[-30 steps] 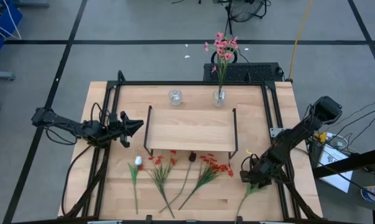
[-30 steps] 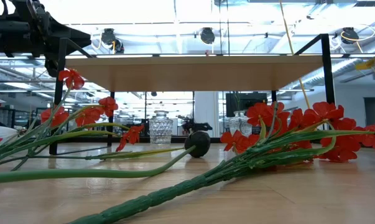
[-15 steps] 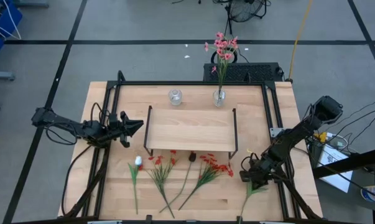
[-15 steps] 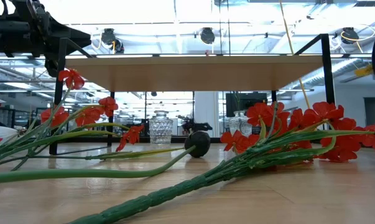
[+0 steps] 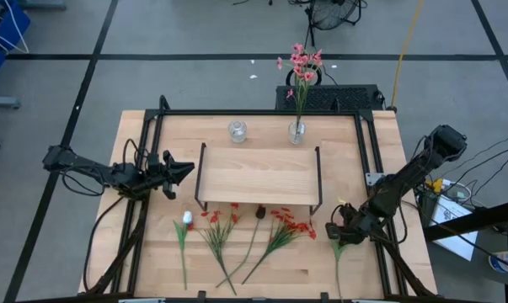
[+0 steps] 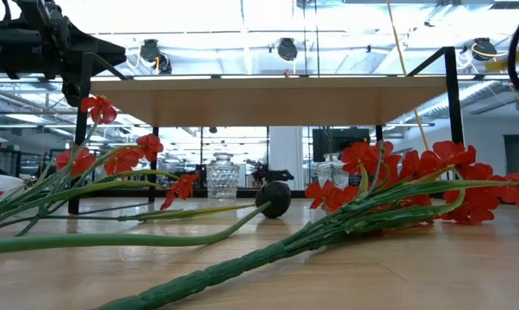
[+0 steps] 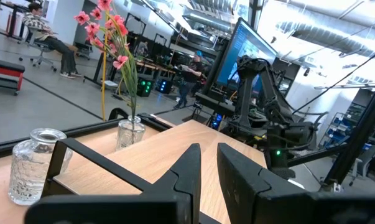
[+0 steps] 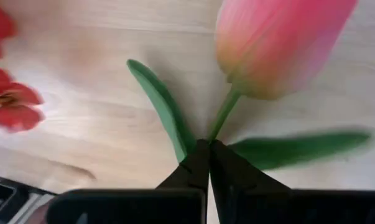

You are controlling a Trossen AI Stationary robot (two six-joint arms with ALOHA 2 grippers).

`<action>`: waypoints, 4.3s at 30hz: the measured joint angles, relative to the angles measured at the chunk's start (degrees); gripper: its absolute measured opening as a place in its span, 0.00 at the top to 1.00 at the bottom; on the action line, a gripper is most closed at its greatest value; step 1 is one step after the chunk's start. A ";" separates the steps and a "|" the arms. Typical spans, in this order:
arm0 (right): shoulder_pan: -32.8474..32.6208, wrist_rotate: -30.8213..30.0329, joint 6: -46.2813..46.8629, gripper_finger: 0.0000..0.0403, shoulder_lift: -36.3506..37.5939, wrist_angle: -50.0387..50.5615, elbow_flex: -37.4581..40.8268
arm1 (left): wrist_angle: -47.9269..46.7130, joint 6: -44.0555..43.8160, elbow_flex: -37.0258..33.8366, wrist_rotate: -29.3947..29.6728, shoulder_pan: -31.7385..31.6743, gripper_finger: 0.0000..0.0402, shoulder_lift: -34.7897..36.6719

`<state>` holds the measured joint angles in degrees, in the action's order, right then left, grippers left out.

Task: Pick and place flowers into a vace then onto a shelf
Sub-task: Put the pink tulip into the right transparent flower vase

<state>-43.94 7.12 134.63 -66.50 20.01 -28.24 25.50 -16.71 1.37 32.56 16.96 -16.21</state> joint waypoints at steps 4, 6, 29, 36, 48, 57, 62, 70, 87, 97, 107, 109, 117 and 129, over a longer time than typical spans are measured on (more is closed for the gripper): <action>-0.02 -1.21 -1.19 1.00 2.57 10.12 -4.61 | -0.01 0.00 -0.01 0.01 -0.01 0.86 -0.02; -0.02 -3.06 -1.87 1.00 3.76 16.85 -7.41 | 0.02 0.00 0.00 0.00 0.02 0.86 -0.02; 9.46 -43.18 -21.17 1.00 12.07 70.01 -32.75 | 0.01 0.00 0.00 0.00 0.02 0.86 -0.02; 20.56 -53.83 -41.52 1.00 12.55 69.55 -35.65 | 0.04 0.00 0.00 0.02 0.02 0.86 0.01; 36.03 -71.12 -89.91 1.00 18.71 40.04 -37.05 | 0.02 0.01 0.00 0.02 0.01 0.86 0.01; 52.26 -56.60 -127.47 1.00 19.10 0.54 -37.05 | 0.02 0.01 0.00 0.00 0.01 0.86 0.01; 62.35 -43.02 -125.46 1.00 15.67 -1.69 -37.05 | 0.02 0.00 0.00 0.02 -0.01 0.86 0.01; 72.27 -26.69 -126.57 1.00 6.32 -5.73 -37.03 | 0.02 0.00 -0.01 0.02 0.00 0.86 0.01; 77.02 -18.86 -116.71 1.00 3.07 -7.70 -36.99 | 0.01 0.00 0.00 0.02 0.00 0.86 0.00; 78.18 -19.14 -118.56 1.00 2.91 -3.67 -35.95 | 0.02 0.01 0.00 0.02 0.00 0.86 0.00; 78.12 -19.13 -124.04 1.00 3.02 -3.30 -33.40 | 0.02 0.00 -0.01 0.01 0.01 0.86 0.00; 78.63 -18.98 -124.75 1.00 3.04 -3.55 -32.72 | 0.00 0.00 0.00 0.02 0.00 0.86 -0.01; 79.60 -19.02 -124.92 1.00 3.02 -6.32 -28.67 | 0.02 0.00 0.00 0.02 -0.01 0.86 -0.02; 80.71 -17.36 -125.24 1.00 2.85 -9.26 -23.17 | 0.02 0.00 0.00 0.00 0.00 0.86 0.01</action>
<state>36.76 -10.24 9.39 -63.66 10.75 -51.42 25.52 -16.71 1.37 32.56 16.96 -16.21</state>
